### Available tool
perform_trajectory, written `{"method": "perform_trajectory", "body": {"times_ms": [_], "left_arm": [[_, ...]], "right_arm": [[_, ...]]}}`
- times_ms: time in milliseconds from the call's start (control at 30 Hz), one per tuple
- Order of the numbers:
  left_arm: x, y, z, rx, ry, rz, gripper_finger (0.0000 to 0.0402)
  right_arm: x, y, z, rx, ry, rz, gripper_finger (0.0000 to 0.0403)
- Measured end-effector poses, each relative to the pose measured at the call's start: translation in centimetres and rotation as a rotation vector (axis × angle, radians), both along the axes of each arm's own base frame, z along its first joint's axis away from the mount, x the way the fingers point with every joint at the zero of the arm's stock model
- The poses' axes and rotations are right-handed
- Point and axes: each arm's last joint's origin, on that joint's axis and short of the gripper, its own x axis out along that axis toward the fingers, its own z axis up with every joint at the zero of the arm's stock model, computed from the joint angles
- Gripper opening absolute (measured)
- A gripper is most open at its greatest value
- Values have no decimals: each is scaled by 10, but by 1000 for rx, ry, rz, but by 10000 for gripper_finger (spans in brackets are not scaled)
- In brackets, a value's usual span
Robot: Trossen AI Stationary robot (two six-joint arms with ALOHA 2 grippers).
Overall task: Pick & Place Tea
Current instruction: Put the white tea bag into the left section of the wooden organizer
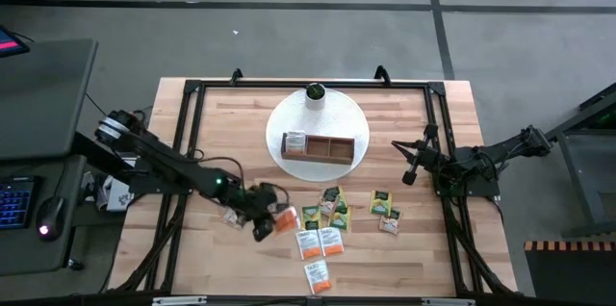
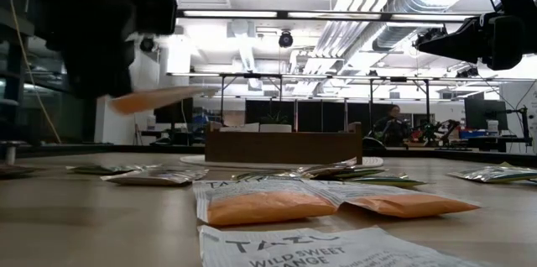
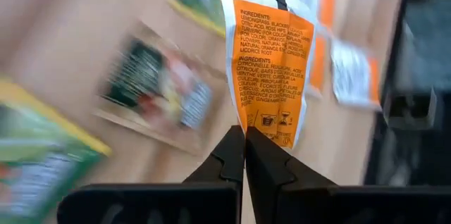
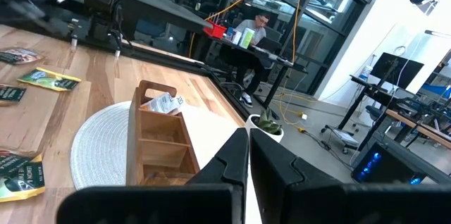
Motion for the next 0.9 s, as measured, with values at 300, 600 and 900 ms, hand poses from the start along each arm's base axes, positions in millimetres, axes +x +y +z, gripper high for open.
{"method": "perform_trajectory", "body": {"times_ms": [300, 600, 900], "left_arm": [[-15, 38, 31, 259, -133, 402, 0], [-5, 77, 36, 284, -186, 656, 0], [4, 93, 42, 291, -233, 592, 0]], "right_arm": [[0, 0, 0, 0, 0, 0, 12], [0, 0, 0, 0, 0, -1, 12], [0, 0, 0, 0, 0, -1, 12]]}}
